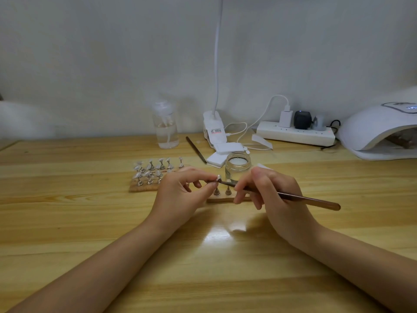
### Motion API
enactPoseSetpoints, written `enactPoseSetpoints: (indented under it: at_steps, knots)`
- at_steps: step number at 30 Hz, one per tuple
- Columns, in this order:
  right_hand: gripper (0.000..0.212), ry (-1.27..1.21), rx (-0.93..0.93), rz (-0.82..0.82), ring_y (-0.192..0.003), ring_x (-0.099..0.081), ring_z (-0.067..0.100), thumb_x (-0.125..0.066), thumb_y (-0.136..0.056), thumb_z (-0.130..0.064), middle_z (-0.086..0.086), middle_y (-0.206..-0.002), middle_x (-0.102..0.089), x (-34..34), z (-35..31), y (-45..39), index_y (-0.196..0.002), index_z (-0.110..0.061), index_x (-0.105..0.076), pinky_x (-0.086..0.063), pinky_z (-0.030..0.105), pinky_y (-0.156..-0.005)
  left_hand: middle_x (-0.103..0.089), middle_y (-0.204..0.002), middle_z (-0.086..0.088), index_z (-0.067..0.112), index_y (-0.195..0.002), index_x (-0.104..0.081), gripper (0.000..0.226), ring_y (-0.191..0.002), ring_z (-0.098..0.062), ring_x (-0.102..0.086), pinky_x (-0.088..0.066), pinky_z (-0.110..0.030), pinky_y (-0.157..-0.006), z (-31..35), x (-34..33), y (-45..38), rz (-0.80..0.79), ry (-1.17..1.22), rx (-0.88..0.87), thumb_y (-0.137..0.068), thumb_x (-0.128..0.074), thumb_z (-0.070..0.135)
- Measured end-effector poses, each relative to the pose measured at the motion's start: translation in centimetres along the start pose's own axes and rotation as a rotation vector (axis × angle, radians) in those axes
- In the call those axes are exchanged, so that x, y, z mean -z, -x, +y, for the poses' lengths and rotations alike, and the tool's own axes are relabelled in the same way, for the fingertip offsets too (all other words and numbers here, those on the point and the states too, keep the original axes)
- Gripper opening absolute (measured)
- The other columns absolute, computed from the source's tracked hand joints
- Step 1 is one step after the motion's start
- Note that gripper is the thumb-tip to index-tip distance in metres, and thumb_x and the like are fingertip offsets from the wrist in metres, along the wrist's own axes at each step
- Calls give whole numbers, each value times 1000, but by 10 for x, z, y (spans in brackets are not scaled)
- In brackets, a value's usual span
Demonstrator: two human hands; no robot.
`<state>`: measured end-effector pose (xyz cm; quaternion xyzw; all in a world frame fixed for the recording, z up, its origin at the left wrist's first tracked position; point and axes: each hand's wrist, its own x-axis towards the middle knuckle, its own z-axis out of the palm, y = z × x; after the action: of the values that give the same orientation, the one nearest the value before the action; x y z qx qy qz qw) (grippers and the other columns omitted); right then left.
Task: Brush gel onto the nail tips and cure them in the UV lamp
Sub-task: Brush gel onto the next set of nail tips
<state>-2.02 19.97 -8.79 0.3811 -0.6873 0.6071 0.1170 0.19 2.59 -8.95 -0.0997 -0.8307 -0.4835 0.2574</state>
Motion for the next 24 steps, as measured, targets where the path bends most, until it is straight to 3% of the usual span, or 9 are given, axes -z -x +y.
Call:
enactPoseSetpoints:
  at_steps: [4, 7, 11, 15, 18, 21, 24]
  knots:
    - [34, -54, 16, -13, -54, -55, -3, -35, -88, -28, 1, -60, -62, -1, -1, 0, -68, -17, -60, -39, 5, -63, -65, -69, 21, 33, -77, -70, 24, -64, 0, -52, -38, -15, -54, 0, -1, 0, 15, 0, 10, -74, -72, 9]
    - [33, -13, 55, 39, -54, -54, -4, -36, -89, -25, -8, -58, -58, 1, -1, -1, -68, -14, -60, -38, 5, -61, -66, -69, 20, 29, -79, -72, 19, -65, 1, -54, -39, -16, -60, 1, -1, 1, 22, 7, 40, -74, -73, 12]
    - [24, 95, 53, 100, -57, -54, -2, -40, -86, -30, -13, -60, -58, 1, -3, -3, -71, -24, -59, -37, 7, -59, -68, -77, 22, 33, -81, -70, 20, -70, 5, -58, -44, -8, -69, 3, 0, 2, 57, 16, 73, -73, -73, 15]
    - [22, 139, 49, 97, -60, -54, -4, -41, -86, -34, -15, -62, -58, 0, -3, -4, -74, -28, -59, -37, 6, -57, -67, -76, 24, 35, -73, -67, 23, -69, 4, -57, -48, -16, -70, 6, 0, 3, 99, 10, 80, -73, -73, 13]
    - [25, 157, 86, 80, -66, -56, -4, -41, -88, -30, -14, -67, -58, 1, -3, -3, -79, -24, -63, -38, 7, -58, -67, -77, 22, 36, -71, -66, 24, -70, 1, -56, -46, -20, -71, 8, -1, 3, 84, -9, 61, -74, -73, 13]
    - [27, 188, 122, 48, -72, -57, -4, -41, -90, -25, -12, -75, -60, 1, -3, -3, -87, -17, -67, -40, 7, -62, -67, -75, 17, 33, -71, -66, 24, -69, 1, -55, -39, -9, -65, 8, 0, 3, 84, -30, 43, -74, -72, 10]
    - [25, 193, 104, 38, -70, -58, -1, -41, -90, -28, -10, -76, -62, 0, -3, -3, -97, -22, -64, -42, 10, -59, -66, -75, 18, 30, -72, -68, 20, -69, 2, -55, -42, -14, -68, 8, 0, 3, 67, -7, 62, -74, -71, 10]
